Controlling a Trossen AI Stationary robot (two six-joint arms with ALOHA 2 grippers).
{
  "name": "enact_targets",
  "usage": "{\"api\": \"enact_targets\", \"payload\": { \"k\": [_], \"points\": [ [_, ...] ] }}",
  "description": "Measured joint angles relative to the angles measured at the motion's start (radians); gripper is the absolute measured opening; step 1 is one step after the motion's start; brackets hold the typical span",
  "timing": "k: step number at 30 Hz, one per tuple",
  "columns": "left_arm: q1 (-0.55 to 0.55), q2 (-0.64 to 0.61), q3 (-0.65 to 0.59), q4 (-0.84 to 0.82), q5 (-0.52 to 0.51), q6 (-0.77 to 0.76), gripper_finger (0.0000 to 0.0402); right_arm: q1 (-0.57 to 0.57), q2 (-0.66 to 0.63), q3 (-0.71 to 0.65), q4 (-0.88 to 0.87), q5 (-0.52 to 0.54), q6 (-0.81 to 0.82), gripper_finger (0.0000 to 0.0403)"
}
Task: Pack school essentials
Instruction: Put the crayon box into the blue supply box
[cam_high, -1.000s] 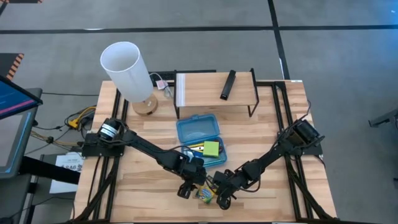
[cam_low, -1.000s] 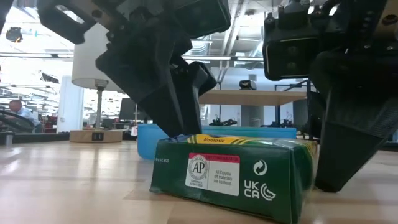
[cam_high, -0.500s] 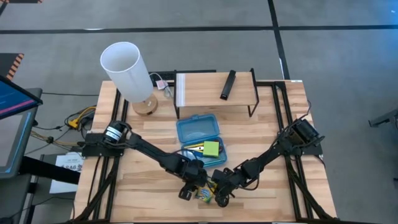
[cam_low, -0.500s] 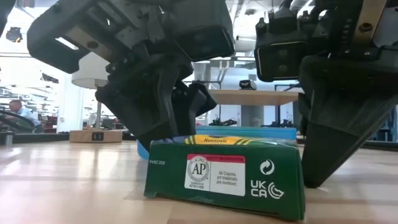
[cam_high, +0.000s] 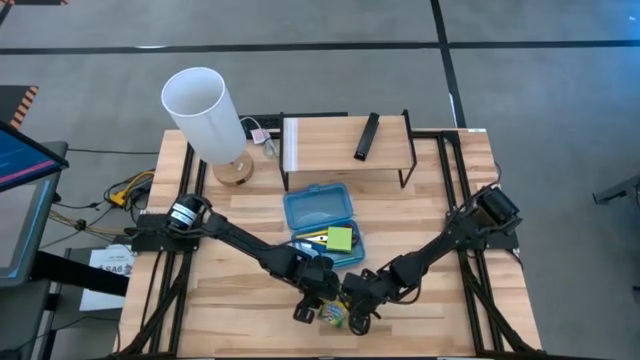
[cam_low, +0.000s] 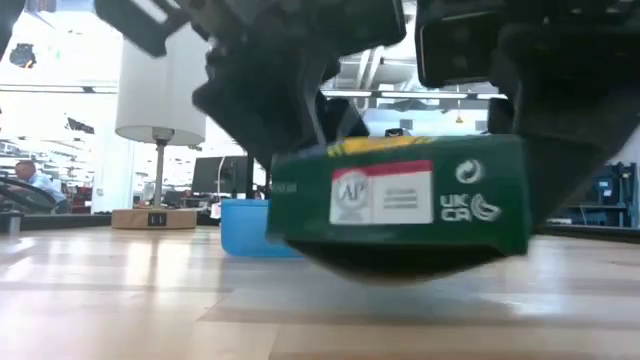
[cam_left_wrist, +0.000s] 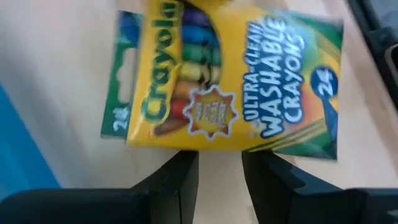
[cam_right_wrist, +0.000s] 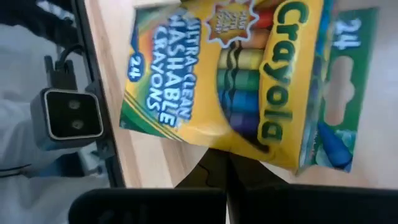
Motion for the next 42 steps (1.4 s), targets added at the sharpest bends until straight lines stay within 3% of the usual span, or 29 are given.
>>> {"api": "enact_targets", "payload": {
  "k": [14, 26, 42],
  "points": [
    [0.043, -0.003, 0.071, -0.132, -0.028, -0.053, 0.0112, -0.082, -0.133, 0.0, -0.145, 0.021, -0.078, 0.0005],
    [0.086, -0.077, 0.071, -0.264, -0.089, -0.06, 0.0112, -0.147, -0.176, 0.001, -0.203, 0.032, -0.159, 0.0005],
    [0.13, -0.152, 0.068, -0.313, -0.168, -0.076, 0.0112, -0.261, -0.271, -0.001, -0.28, 0.026, -0.307, 0.0005]
  ]
}}
